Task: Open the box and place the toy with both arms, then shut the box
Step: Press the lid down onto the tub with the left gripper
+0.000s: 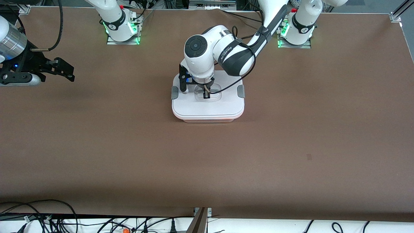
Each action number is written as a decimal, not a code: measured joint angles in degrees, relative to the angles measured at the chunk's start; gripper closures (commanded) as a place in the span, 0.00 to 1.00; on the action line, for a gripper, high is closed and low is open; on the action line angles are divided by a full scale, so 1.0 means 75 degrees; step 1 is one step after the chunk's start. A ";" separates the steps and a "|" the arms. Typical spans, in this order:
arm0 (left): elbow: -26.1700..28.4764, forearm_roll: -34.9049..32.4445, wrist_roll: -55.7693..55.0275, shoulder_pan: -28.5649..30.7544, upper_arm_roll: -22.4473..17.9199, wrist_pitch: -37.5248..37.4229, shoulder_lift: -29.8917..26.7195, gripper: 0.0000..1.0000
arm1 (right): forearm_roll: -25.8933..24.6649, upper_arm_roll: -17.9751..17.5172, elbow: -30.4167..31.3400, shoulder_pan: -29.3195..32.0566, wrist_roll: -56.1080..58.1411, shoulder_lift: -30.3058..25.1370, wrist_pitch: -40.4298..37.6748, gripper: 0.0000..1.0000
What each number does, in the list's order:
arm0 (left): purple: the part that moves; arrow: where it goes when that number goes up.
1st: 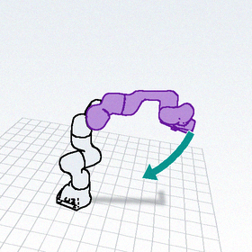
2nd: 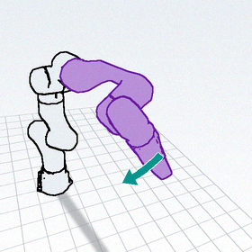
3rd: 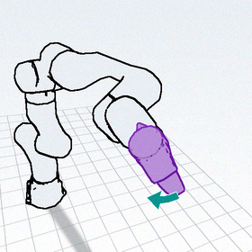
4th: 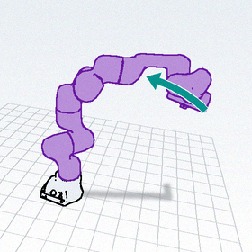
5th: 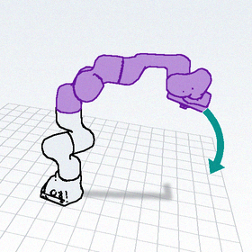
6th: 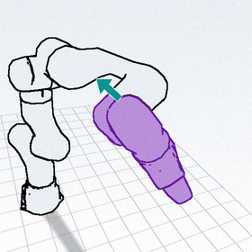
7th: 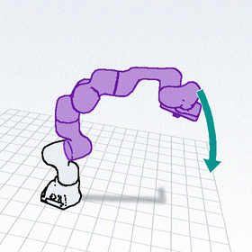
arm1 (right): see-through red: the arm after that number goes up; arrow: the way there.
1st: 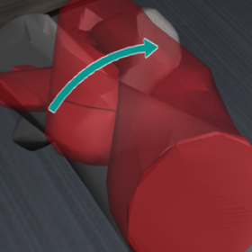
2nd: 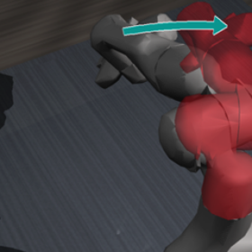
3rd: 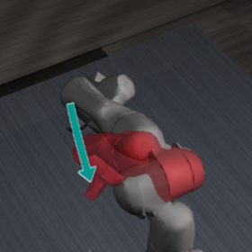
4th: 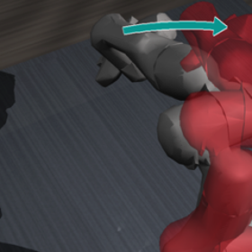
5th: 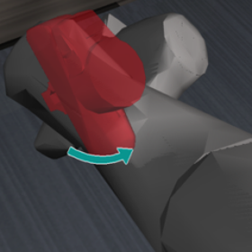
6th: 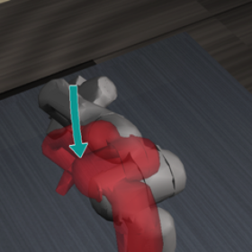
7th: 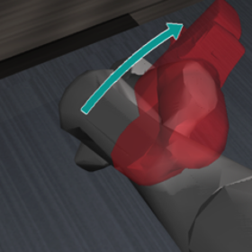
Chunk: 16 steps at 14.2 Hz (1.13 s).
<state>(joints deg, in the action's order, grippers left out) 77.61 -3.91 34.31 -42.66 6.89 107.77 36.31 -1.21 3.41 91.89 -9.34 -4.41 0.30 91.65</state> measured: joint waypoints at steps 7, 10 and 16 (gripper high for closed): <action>-0.0022 -0.0136 0.0000 0.0003 -0.0033 0.0147 0.0054 1.00 | 0.0000 0.0000 0.0000 0.0000 0.0000 0.0001 -0.0009 0.00; -0.0032 -0.0198 -0.0001 0.0000 -0.0032 0.0167 0.0054 0.00 | 0.0000 0.0000 0.0000 0.0000 0.0000 0.0002 -0.0011 0.00; -0.0533 -0.0252 -0.0035 0.0178 -0.0160 0.0114 0.0160 0.00 | 0.0000 0.0000 0.0001 0.0000 0.0000 0.0004 -0.0018 0.00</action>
<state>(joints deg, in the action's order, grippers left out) 73.62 -5.81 34.05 -41.33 5.69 108.62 37.51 -1.20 3.41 91.90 -9.34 -4.41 0.33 91.51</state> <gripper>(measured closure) 0.383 0.000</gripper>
